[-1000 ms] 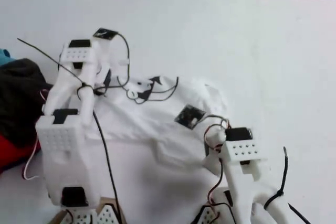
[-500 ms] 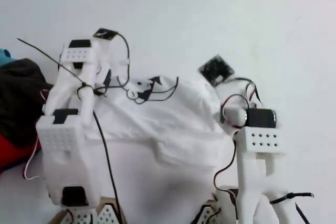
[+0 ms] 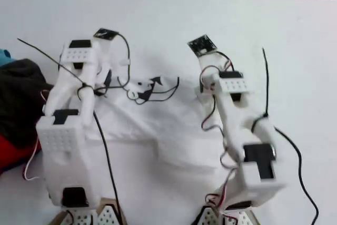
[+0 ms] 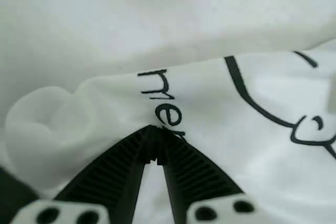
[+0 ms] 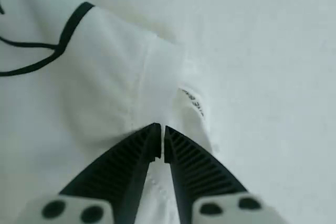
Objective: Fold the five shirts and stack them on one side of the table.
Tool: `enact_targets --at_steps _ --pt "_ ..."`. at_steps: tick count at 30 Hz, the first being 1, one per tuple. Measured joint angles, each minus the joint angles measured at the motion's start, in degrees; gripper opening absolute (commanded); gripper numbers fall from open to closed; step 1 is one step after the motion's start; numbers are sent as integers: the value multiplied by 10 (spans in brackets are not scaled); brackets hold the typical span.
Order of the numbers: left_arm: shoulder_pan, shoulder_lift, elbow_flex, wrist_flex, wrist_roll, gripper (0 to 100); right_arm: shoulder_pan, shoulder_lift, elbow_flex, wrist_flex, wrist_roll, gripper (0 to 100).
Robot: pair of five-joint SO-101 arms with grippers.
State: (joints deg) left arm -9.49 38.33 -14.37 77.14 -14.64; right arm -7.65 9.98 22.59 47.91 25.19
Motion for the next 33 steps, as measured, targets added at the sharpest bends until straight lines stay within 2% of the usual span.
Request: enact_targets --at_steps 9,15,20,27,30,33 --pt "0 2 -3 0 0 25 29 147 -163 55 1 21" --pt "-5 33 -71 15 6 25 33 231 -300 128 1 21" --pt "-11 126 -218 85 18 25 33 298 -424 179 1 21" --pt "-11 269 -521 237 20 25 39 324 -540 270 1 22" --pt "-12 285 -597 243 20 25 40 321 -561 307 1 22" --pt "-13 282 -610 243 20 25 40 289 -562 333 1 22"
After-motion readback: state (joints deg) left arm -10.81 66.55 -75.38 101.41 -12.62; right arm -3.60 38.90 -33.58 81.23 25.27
